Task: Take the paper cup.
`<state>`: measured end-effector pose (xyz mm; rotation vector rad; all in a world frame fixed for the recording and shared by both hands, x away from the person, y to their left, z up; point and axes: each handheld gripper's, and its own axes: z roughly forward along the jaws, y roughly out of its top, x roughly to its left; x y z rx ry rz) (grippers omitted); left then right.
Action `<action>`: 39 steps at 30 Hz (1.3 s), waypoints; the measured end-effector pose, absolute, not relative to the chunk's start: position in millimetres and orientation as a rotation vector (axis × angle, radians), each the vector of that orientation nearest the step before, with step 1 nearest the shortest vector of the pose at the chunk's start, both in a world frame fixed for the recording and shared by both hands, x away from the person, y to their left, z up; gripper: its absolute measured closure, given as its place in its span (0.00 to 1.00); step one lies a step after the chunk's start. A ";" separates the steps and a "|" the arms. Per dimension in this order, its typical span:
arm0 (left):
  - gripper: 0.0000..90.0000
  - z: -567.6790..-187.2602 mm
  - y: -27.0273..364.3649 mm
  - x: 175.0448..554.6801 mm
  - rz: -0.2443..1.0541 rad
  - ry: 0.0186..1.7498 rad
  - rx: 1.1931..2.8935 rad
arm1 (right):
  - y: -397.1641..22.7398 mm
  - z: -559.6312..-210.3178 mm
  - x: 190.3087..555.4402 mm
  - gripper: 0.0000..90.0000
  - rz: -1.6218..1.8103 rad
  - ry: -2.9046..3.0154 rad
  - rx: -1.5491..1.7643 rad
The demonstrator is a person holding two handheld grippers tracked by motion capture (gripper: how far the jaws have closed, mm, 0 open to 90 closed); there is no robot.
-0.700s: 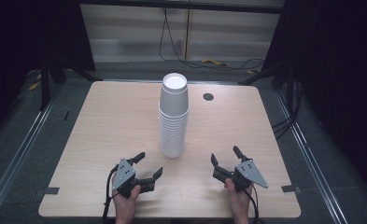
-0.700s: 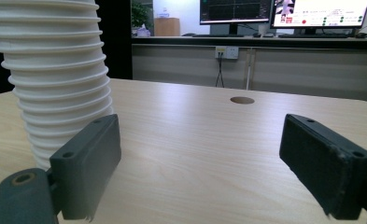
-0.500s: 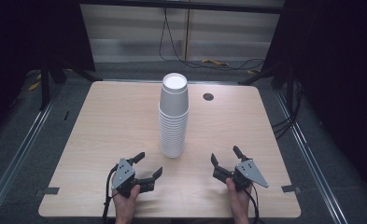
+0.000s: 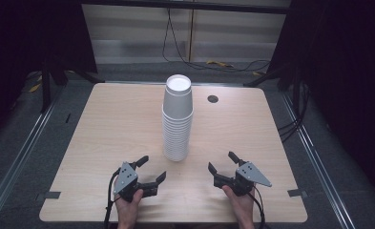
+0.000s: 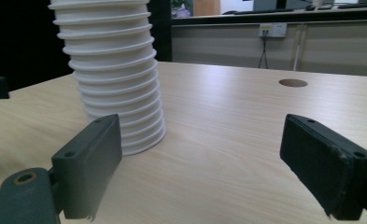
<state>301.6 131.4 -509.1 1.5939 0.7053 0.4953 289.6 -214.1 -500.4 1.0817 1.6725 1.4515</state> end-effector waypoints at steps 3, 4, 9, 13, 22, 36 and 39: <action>0.17 -509.3 131.2 300.5 0.500 0.702 1.587 | -209.2 -499.2 289.4 0.14 1.454 1.679 1.058; 0.17 -509.3 131.2 300.5 0.500 0.702 1.587 | -207.9 -498.3 289.4 0.14 1.457 1.690 1.044; 0.17 -509.6 132.1 300.3 0.490 0.706 1.575 | -202.4 -489.2 291.4 0.15 1.473 1.714 1.003; 0.17 -509.6 132.2 300.4 0.488 0.706 1.577 | -201.0 -478.8 295.8 0.15 1.502 1.727 1.005; 0.17 -509.6 132.2 299.8 0.496 0.684 1.588 | -199.2 -457.9 300.8 0.18 1.561 1.776 0.973; 0.17 -509.6 131.9 299.5 0.495 0.679 1.588 | -189.7 -426.9 313.1 0.15 1.634 1.874 0.880; 0.17 -509.6 131.8 299.8 0.493 0.686 1.584 | -187.5 -420.7 316.6 0.15 1.640 1.906 0.884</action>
